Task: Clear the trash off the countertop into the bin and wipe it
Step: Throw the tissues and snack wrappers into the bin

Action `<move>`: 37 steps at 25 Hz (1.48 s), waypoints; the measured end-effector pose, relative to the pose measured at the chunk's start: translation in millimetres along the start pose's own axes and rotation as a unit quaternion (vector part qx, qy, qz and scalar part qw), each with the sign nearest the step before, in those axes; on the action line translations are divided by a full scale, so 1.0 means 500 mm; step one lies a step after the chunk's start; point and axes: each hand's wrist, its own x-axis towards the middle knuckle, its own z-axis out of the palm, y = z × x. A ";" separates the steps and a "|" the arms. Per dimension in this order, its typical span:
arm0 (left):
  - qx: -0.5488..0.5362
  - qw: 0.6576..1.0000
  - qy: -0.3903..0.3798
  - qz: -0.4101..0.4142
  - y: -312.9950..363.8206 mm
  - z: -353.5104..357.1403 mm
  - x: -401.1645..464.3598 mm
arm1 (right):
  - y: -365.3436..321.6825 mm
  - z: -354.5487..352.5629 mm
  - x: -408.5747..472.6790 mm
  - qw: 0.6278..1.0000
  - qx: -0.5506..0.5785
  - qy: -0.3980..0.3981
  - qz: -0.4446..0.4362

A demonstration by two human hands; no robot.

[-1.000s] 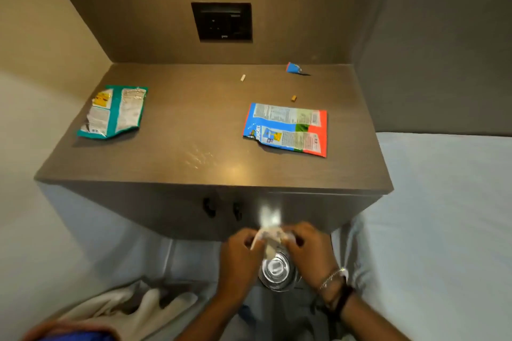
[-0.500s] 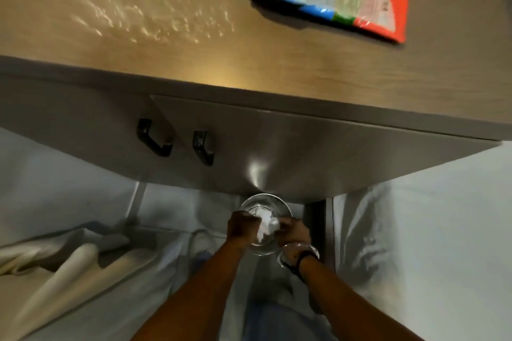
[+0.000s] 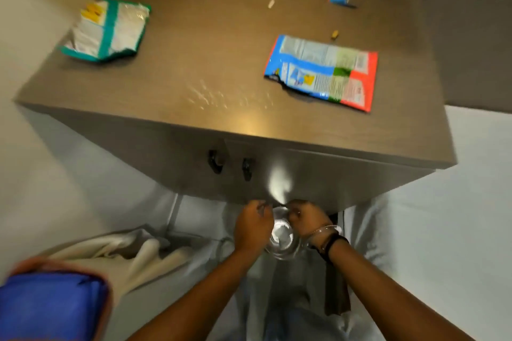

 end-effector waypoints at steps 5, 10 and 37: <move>-0.029 0.940 0.128 0.315 0.204 -0.253 -0.108 | -0.253 -0.204 -0.138 0.944 -0.106 0.176 -0.257; 0.147 0.851 0.171 0.474 0.418 -0.317 0.017 | -0.378 -0.369 -0.058 0.878 -0.204 0.344 -0.263; 0.037 0.922 0.174 0.343 0.299 -0.377 0.041 | -0.088 -0.116 -0.255 0.898 0.417 0.141 0.018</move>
